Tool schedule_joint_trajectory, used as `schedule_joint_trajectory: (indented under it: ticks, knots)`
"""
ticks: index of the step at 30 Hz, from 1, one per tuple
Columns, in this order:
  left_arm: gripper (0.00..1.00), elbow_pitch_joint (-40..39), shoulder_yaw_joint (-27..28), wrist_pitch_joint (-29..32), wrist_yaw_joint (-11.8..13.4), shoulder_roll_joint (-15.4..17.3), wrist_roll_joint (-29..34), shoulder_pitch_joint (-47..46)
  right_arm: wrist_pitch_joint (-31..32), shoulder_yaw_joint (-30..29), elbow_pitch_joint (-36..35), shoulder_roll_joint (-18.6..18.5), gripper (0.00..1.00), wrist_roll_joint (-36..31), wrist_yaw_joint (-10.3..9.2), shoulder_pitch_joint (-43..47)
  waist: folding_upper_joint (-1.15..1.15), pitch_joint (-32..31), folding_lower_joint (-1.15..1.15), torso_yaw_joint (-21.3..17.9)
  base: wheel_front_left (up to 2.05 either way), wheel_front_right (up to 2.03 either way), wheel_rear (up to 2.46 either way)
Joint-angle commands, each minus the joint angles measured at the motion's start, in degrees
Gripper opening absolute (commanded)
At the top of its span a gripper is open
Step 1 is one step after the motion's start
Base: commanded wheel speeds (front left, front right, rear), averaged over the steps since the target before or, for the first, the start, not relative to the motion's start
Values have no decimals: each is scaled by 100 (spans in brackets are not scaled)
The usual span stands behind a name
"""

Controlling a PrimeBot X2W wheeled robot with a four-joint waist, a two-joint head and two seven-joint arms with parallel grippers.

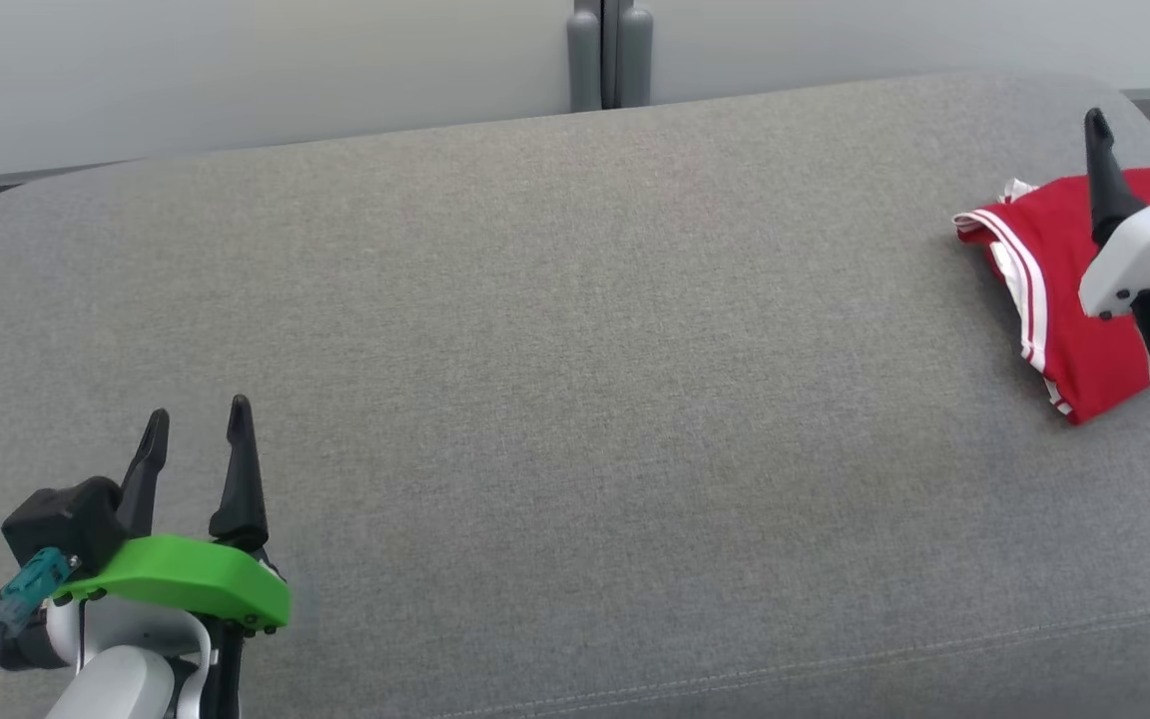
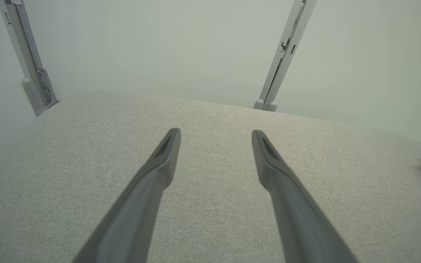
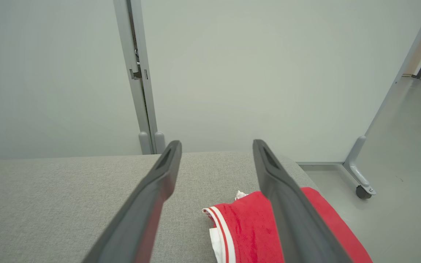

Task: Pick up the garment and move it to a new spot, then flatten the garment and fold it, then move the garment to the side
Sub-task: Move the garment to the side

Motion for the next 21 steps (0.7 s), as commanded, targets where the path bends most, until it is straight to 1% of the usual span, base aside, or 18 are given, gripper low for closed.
schedule_joint_trajectory:
  ticks: [1,3,6,7,9,15,21]
  knots:
    - [100,39,67,-57,63,63,-29,144,17,29,-271,-45,100,85,-7,310,0,-307,0,279,0,0,0]
    - [100,44,102,-79,91,72,-78,258,27,21,-605,-15,100,109,-7,619,0,-379,0,325,0,0,0]
    - [100,20,141,-128,119,80,-93,420,51,-103,-1101,139,100,97,-7,1116,0,-488,0,397,0,0,0]
    - [100,20,141,-128,119,80,-93,420,51,-103,-1101,139,100,97,-7,1116,0,-488,0,397,0,0,0]
    - [100,10,154,-159,131,92,-101,508,91,-230,-1427,256,100,3,-7,1445,0,-539,0,441,0,0,0]
    - [100,-33,117,-224,67,110,-53,647,208,-669,-2359,832,100,-250,-7,2408,0,-600,0,540,0,0,0]
    - [100,39,49,-218,-46,151,-31,660,321,-843,-3095,1408,100,-578,-7,3143,0,-620,0,554,0,0,0]
